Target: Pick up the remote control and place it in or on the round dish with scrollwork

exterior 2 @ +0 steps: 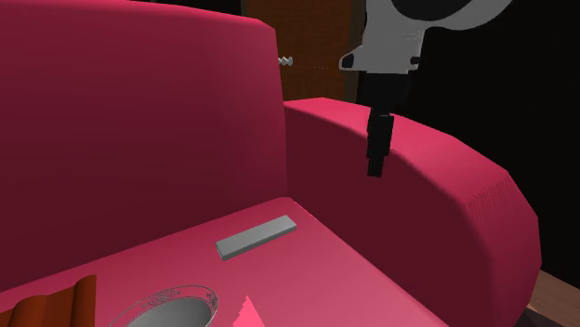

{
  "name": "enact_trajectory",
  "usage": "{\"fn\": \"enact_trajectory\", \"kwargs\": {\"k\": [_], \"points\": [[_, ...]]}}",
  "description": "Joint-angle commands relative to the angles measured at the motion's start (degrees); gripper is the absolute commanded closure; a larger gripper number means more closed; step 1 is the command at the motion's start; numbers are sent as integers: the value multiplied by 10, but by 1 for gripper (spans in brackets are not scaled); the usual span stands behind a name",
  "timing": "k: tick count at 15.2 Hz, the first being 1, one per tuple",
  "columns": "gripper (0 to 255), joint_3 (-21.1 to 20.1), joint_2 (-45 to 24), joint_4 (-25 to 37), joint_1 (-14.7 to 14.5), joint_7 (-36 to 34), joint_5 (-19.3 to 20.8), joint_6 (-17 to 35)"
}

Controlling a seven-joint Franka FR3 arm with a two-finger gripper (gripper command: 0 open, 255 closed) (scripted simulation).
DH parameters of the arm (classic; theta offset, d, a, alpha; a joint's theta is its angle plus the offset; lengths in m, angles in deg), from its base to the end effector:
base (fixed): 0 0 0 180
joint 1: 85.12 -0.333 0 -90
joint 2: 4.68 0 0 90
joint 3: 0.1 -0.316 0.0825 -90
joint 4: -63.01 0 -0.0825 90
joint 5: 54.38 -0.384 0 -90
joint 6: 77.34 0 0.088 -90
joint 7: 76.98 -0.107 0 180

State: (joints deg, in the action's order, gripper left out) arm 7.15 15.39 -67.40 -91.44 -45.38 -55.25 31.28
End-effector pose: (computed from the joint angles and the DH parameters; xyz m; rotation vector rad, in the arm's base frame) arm 0.4429 -0.0096 0.4912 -2.9662 -0.8186 0.0239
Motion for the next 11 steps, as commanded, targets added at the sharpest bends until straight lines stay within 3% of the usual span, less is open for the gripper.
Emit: {"fn": "enact_trajectory", "kwargs": {"k": [1, 11], "points": [[0, 4, -37, 9, -7, 31, 1, 30], [0, -3, -240, 108, -33, 164, -11, 145]]}}
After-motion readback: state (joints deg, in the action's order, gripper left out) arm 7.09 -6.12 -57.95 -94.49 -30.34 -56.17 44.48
